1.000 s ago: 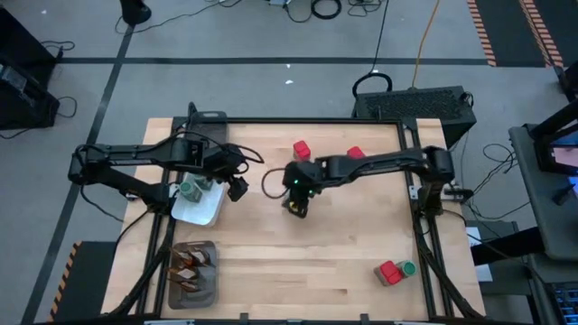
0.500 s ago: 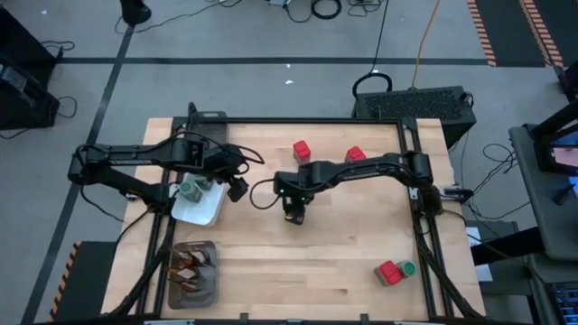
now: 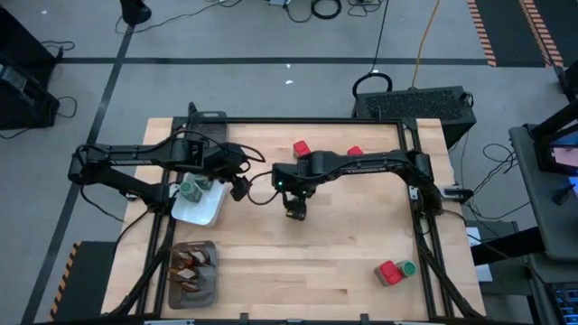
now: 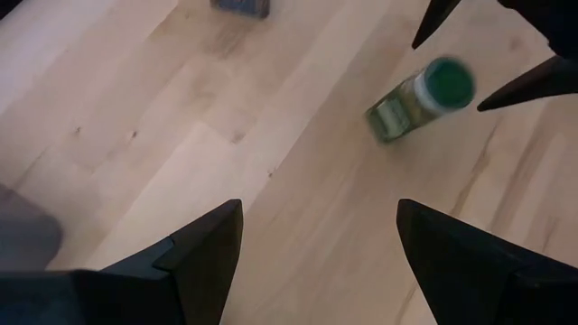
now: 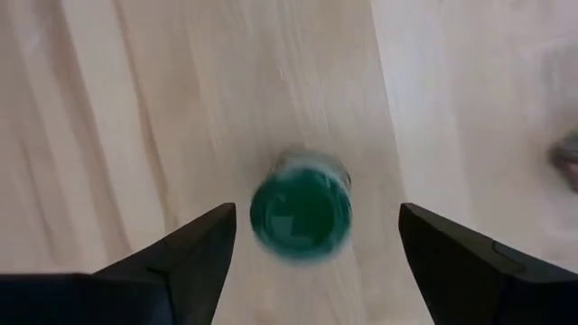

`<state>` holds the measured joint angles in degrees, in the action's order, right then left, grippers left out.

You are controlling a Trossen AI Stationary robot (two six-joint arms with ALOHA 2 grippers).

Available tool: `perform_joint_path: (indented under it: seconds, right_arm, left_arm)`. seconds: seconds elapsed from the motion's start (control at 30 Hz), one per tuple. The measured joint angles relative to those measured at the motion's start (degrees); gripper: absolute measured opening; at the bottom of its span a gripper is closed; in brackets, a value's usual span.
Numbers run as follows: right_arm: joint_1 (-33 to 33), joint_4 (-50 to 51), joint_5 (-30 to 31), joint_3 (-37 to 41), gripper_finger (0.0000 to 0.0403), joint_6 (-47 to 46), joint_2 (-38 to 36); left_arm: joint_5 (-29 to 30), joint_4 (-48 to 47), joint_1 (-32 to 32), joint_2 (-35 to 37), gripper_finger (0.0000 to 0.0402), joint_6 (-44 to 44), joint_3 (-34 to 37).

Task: Sort spices by type
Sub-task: Put the green seasoning bottle into the white bin

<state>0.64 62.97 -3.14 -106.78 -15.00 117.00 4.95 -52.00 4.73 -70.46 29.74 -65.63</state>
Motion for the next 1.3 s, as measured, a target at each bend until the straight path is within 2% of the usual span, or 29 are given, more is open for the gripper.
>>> perform_joint_path:
  seconds: [0.13,0.23,0.4,0.53,0.7,0.8,0.97,1.13,1.3]
  right_arm:
    - [-0.5,6.5,0.6,-1.0,0.0292,4.8,-4.0]
    - [-0.8,5.5,2.2,3.2,0.0289,5.9,-10.9]
    - [-0.4,0.2,5.4,16.0,0.0288,3.1,-25.8]
    - [-0.3,-5.1,6.1,27.6,0.0288,-3.1,-38.1]
    - [-0.7,-11.6,6.1,40.3,0.0288,-12.8,-50.8]
    - [-0.8,-13.4,6.1,46.2,0.0288,-16.9,-56.3]
    - [-0.8,-14.4,6.0,52.0,0.0288,-20.6,-62.0]
    - [-0.8,-15.1,6.0,53.4,0.0288,-21.7,-63.2]
    - [-0.8,-17.0,6.0,53.4,0.0288,-20.4,-62.8]
  left_arm:
    - [0.0,4.1,-0.3,-0.1,0.0297,2.7,0.0]
    - [-0.1,7.5,-1.8,-1.1,0.0297,4.4,0.0]
    - [-0.2,16.1,-5.4,-5.3,0.0297,7.3,0.0]
    - [-0.1,27.2,-7.5,-11.4,0.0297,7.5,0.0]
    - [5.6,37.8,-8.5,-20.1,0.0297,13.6,-0.2]
    - [6.3,35.8,-8.5,-24.6,0.0297,14.9,-3.6]
    - [8.3,24.1,-9.7,-30.3,0.0297,14.9,-14.1]
    - [14.7,12.2,-10.5,-35.1,0.0297,14.9,-22.5]
    - [15.3,12.1,-11.0,-38.2,0.0297,15.7,-24.1]
